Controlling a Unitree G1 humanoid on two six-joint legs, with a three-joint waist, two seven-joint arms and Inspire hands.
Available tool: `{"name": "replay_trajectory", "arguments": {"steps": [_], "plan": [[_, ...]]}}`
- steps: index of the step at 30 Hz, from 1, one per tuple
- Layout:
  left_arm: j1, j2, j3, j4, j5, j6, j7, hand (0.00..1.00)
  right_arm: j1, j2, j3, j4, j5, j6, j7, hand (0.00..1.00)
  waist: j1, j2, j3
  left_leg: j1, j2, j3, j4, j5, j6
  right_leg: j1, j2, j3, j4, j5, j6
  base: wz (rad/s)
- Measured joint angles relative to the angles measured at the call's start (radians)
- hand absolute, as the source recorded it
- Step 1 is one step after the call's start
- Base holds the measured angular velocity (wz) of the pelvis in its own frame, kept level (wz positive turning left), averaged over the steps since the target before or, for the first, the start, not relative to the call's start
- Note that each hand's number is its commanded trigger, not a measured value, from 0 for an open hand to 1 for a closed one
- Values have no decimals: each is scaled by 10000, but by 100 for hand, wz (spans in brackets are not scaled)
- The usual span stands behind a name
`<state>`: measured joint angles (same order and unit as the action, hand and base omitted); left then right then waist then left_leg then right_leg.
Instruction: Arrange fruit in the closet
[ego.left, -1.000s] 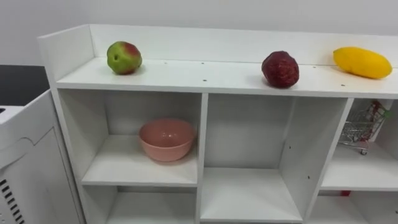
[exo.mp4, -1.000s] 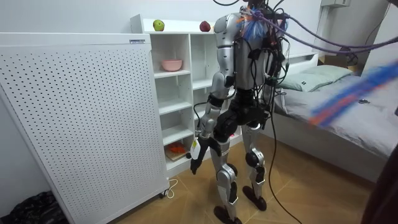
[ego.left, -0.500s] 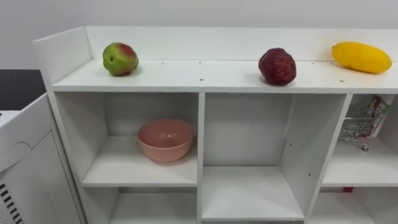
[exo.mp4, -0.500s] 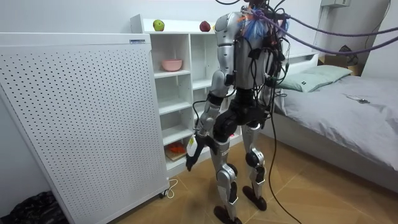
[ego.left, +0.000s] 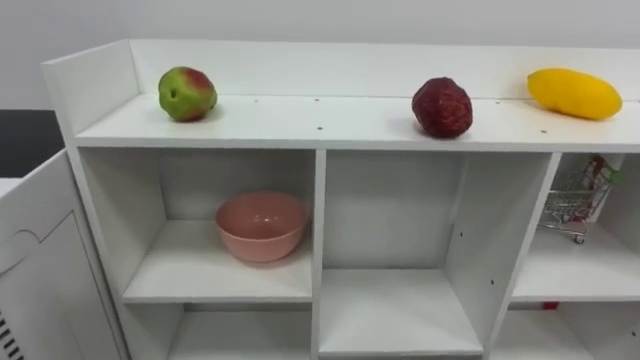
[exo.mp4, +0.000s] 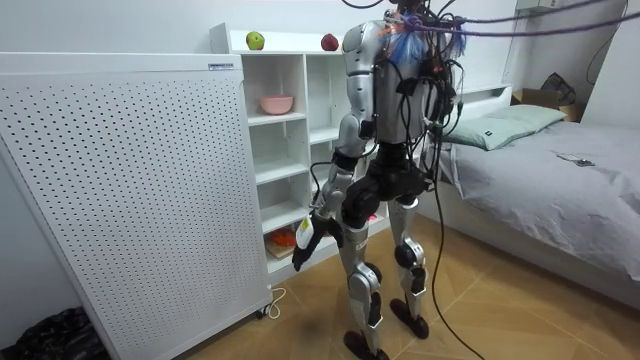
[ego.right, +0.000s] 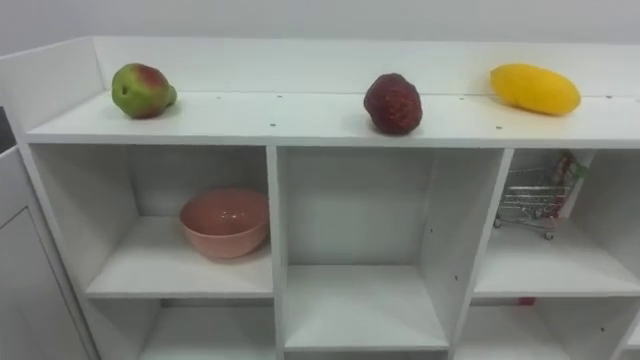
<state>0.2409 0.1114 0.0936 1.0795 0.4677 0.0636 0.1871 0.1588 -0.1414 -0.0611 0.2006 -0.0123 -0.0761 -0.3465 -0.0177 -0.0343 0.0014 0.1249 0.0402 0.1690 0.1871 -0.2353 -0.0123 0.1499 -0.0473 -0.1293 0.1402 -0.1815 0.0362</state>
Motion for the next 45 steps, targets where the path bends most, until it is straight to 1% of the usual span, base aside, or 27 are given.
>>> {"name": "replay_trajectory", "arguments": {"steps": [2, 3, 5, 6, 7, 9, 11, 13, 14, 15, 17, 18, 20, 21, 23, 26, 28, 30, 32, 34, 36, 38, 39, 41, 43, 45], "plan": [[-90, 22, -161, 0, 3, -32, 2, 0, -18, -1, 4, -377, -4, 2, -149, 0, 8, 25, -34, -90, 5, 7, 0, 1, 1, -115, 0, 34, 126, 0, 0, -6], [-121, 21, -226, 2, 18, -111, 1, 0, -14, 10, 3, -717, -2, 3, -206, 0, 3, 76, -25, -105, -8, 4, 3, 0, 3, -149, -7, 89, 135, 0, 0, -10], [-190, 26, -298, 7, 15, -210, 12, 0, -27, 24, 19, -1444, 0, 2, -217, 0, 74, 151, -45, -134, -15, -19, -3, 0, 4, -238, 0, 226, 157, 0, 0, -23], [-218, 26, -368, 23, 10, -216, 46, 0, -83, 22, 19, -1932, 3, -22, -240, 0, 103, 250, -26, -160, -18, -37, -9, 0, 4, -265, 5, 218, 153, 0, 0, -22], [-211, 25, -383, 48, 13, -218, 63, 0, -127, 22, 17, -2152, 3, -28, -287, 0, 104, 279, -23, -174, -17, -38, -14, 0, 4, -283, 9, 191, 150, 0, 1, -8], [-314, 21, -476, 73, 24, -284, 225, 0, -366, 20, 20, -2848, 2, -160, -555, 0, 142, 358, -40, -273, 7, -56, -2, 9, -2, -353, 38, 153, 146, 0, 0, 0], [-299, 24, -800, 77, 23, -292, 308, 0, -535, 10, 43, -3433, -2, -224, -801, 0, 226, 395, -46, -285, 16, -57, -3, 29, -12, -368, 47, 155, 153, 1, -1, 0], [-248, 13, -979, 84, 24, -373, 383, 0, -732, -34, 152, -3863, -1, -494, -1048, 0, 251, 372, -43, -271, 17, -69, 0, 38, -13, -355, 48, 154, 161, 2, -3, 0], [-174, 13, -1017, 99, 35, -454, 421, 0, -808, -89, 219, -4058, 0, -711, -1183, 0, 258, 345, -42, -259, 16, -77, 8, 40, -11, -340, 47, 151, 167, 2, -3, 4], [-134, 24, -1039, 167, 37, -511, 457, 0, -883, -101, 254, -4187, 9, -888, -1290, 0, 274, 280, -17, -252, 11, -99, 22, 43, -7, -316, 41, 136, 167, 2, -4, 4], [-138, 74, -1096, 404, 33, -576, 466, 0, -1057, -131, 345, -4192, 88, -1053, -1409, 0, 279, 162, 2, -255, 8, -103, 41, 43, -6, -309, 36, 125, 167, 3, -5, 2], [-101, 90, -1101, 426, 37, -577, 459, 0, -1139, -143, 393, -4199, 86, -1080, -1427, 0, 277, 99, -3, -261, 8, -103, 57, 42, -5, -309, 36, 125, 168, 4, -6, 0], [-105, 96, -1101, 405, 51, -578, 431, 0, -1349, -143, 396, -4215, 85, -1080, -1409, 0, 276, 63, -14, -267, 7, -107, 65, 41, -3, -309, 27, 89, 179, 4, -7, 0], [-160, 111, -1090, 395, 57, -588, 380, 0, -1559, -145, 395, -4221, 83, -1080, -1371, 0, 293, 39, -22, -265, 7, -126, 69, 41, -3, -294, 20, -22, 184, 7, -11, 0], [-280, 118, -1066, 380, 124, -589, 298, 0, -1911, -156, 392, -4220, 50, -1087, -1294, 0, 330, 63, -14, -253, 8, -145, 79, 42, -3, -274, 15, -100, 185, 9, -14, 0], [-362, 137, -1063, 72, 289, -593, -1, 0, -2283, -350, 390, -4213, -116, -1094, -1235, 0, 470, 98, 7, -256, 7, -207, 95, 42, -4, -234, 15, -159, 178, 10, -17, 5], [-359, 151, -1047, -47, 378, -613, -53, 0, -2404, -486, 392, -4209, -360, -1100, -1180, 0, 511, 68, 28, -264, 2, -335, 90, 44, -6, -206, 13, -260, 170, 10, -16, 12], [-377, 158, -969, -39, 476, -623, -132, 0, -2897, -735, 358, -4042, -329, -1100, -1160, 0, 552, 27, 98, -299, 2, -384, 88, 49, -10, -221, 15, -293, 155, 10, -16, 7], [-381, 183, -950, -19, 486, -611, -245, 0, -3353, -819, 285, -3905, -307, -1100, -1182, 0, 553, -18, 115, -366, -1, -437, 90, 53, -14, -250, 15, -380, 132, 10, -16, 8], [-348, 201, -944, -31, 513, -577, -311, 0, -3689, -924, 273, -3871, -218, -1098, -1172, 0, 564, -55, 92, -446, -1, -483, 92, 54, -16, -296, 22, -397, 126, 10, -16, 11], [-305, 250, -935, -156, 512, -521, -444, 0, -4136, -997, 241, -3690, -218, -1089, -1141, 0, 558, -109, 59, -436, -14, -652, 111, 55, -15, -280, 17, -534, 127, 10, -16, 14], [-305, 272, -940, -161, 507, -442, -449, 0, -4316, -1009, 158, -3529, -108, -1021, -1068, 0, 587, -181, 11, -407, -14, -653, 106, 55, -15, -249, 18, -561, 123, 10, -16, 8], [-288, 275, -939, -174, 506, -400, -452, 0, -4362, -1009, 125, -3523, 51, -955, -980, 0, 663, -202, -3, -390, -14, -686, 101, 55, -15, -216, 16, -630, 120, 10, -16, 5], [-289, 279, -939, -215, 506, -394, -454, 0, -4363, -1009, 42, -3522, 157, -928, -868, 0, 770, -219, -4, -348, -14, -725, 81, 55, -15, -182, 13, -647, 119, 10, -16, 4], [-275, 292, -939, -215, 504, -382, -464, 0, -4364, -1009, 8, -3522, 178, -774, -860, 0, 776, -226, 2, -316, -29, -800, 73, 55, -15, -117, 6, -679, 110, 10, -16, 10], [-311, 279, -934, -216, 511, -330, -468, 0, -4366, -1024, -31, -3520, 579, -729, -799, 0, 798, -230, 6, -277, -30, -837, 63, 55, -15, -74, 8, -686, 105, 10, -15, 3]]}}
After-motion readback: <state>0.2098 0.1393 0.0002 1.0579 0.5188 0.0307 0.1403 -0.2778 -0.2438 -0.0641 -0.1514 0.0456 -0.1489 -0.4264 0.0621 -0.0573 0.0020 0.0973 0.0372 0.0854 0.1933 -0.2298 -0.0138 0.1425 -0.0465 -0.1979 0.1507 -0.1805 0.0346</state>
